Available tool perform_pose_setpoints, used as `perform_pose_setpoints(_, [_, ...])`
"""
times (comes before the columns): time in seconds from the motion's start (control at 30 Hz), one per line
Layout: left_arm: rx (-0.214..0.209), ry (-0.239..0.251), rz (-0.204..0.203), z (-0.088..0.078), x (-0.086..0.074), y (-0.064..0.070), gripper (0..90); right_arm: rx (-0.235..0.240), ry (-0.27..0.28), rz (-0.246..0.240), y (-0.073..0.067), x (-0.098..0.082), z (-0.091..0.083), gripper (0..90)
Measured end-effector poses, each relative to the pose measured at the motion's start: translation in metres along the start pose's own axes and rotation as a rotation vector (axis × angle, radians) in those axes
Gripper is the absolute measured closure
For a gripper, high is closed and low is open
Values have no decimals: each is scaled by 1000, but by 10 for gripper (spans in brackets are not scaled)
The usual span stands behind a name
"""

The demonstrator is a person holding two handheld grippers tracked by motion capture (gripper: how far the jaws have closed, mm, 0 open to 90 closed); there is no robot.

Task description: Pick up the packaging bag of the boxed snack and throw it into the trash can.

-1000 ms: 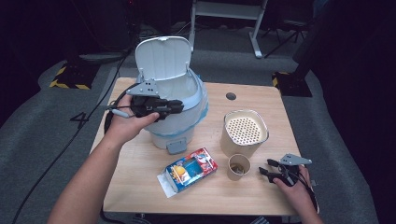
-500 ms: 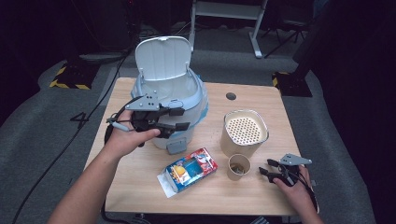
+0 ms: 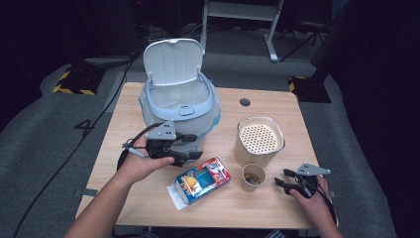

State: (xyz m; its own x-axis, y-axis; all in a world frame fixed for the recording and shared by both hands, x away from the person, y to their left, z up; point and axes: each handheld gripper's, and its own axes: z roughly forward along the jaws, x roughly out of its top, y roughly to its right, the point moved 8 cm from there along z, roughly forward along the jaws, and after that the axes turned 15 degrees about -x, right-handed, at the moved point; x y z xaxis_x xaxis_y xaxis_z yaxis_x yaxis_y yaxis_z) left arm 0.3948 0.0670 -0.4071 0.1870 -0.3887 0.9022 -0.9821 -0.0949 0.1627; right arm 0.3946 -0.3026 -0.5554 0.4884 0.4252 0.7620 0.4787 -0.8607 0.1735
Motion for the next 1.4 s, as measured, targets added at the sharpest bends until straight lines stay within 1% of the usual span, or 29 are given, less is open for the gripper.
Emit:
perform_pose_setpoints(0.03, [4,-7,-4,3,-5,-1,404,-1,-1,0,0,0,0,424])
perform_pose_setpoints(0.07, [4,-7,-4,3,-5,-1,404,-1,-1,0,0,0,0,424])
perform_pose_setpoints(0.1, [0,-16,-19,9,-13,-2,405,0,-1,0,0,0,0,423])
perform_pose_setpoints(0.13, [0,-16,-19,9,-13,-2,406,0,-1,0,0,0,0,423])
perform_pose_setpoints(0.2, [6,-21,-44,17,-24,-5,410,-1,-1,0,0,0,0,423])
perform_pose_setpoints(0.33, [14,-29,-71,24,-38,-11,414,-1,-1,0,0,0,0,423])
perform_pose_setpoints(0.37, [14,-29,-71,24,-38,-11,414,-1,-1,0,0,0,0,423])
perform_pose_setpoints(0.4, [13,-38,-75,27,-43,-13,414,-1,-1,0,0,0,0,424])
perform_pose_setpoints(0.43, [10,-39,-91,32,-49,-15,414,-1,-1,0,0,0,0,423])
perform_pose_setpoints(0.47, [10,-39,-91,32,-49,-15,414,-1,-1,0,0,0,0,423])
perform_pose_setpoints(0.5, [14,-51,-106,36,-57,-18,415,-1,0,0,0,0,0,423])
perform_pose_setpoints(0.53, [14,-51,-106,36,-57,-18,416,-1,0,0,0,0,0,423])
perform_pose_setpoints(0.57, [13,-58,-126,40,-64,-20,416,-1,0,-1,0,0,0,423])
perform_pose_setpoints(0.6, [13,-58,-126,40,-64,-20,417,0,0,0,0,0,0,423])
perform_pose_setpoints(0.63, [8,-70,-139,45,-71,-23,418,-1,0,-1,0,0,0,423])
perform_pose_setpoints(0.67, [8,-70,-139,45,-71,-23,419,-1,0,-1,0,0,0,423])
perform_pose_setpoints(0.7, [2,-90,-150,48,-76,-24,420,-1,0,-1,0,0,0,423])
perform_pose_setpoints(0.77, [3,-97,-164,51,-81,-27,427,-1,0,-1,0,0,0,423])
perform_pose_setpoints(0.8, [3,-97,-164,51,-81,-27,434,-1,0,-1,0,0,0,423])
perform_pose_setpoints(0.9, [-3,-112,-188,55,-89,-30,451,0,0,0,0,0,0,423])
perform_pose_setpoints(0.93, [-3,-112,-188,55,-89,-30,459,0,0,0,0,0,0,423])
perform_pose_setpoints(1.0, [-10,-130,-199,58,-94,-30,470,-1,0,0,0,0,0,423])
perform_pose_setpoints(1.03, [-11,-150,-212,62,-98,-31,482,0,-1,0,0,0,0,423])
perform_pose_setpoints(1.07, [-11,-150,-212,62,-98,-31,492,0,-1,0,0,0,0,423])
perform_pose_setpoints(1.13, [-7,-190,-235,67,-103,-33,512,0,0,0,0,0,0,423])
perform_pose_setpoints(1.17, [-7,-194,-243,68,-104,-33,525,0,-1,-1,0,0,0,423])
perform_pose_setpoints(1.27, [-3,-233,-249,72,-106,-34,586,2,0,-1,0,0,0,420])
perform_pose_setpoints(1.3, [6,-249,-250,73,-107,-34,609,3,-1,-1,0,0,0,420])
perform_pose_setpoints(1.4, [7,-257,-250,73,-106,-35,686,2,-1,-1,0,0,0,417])
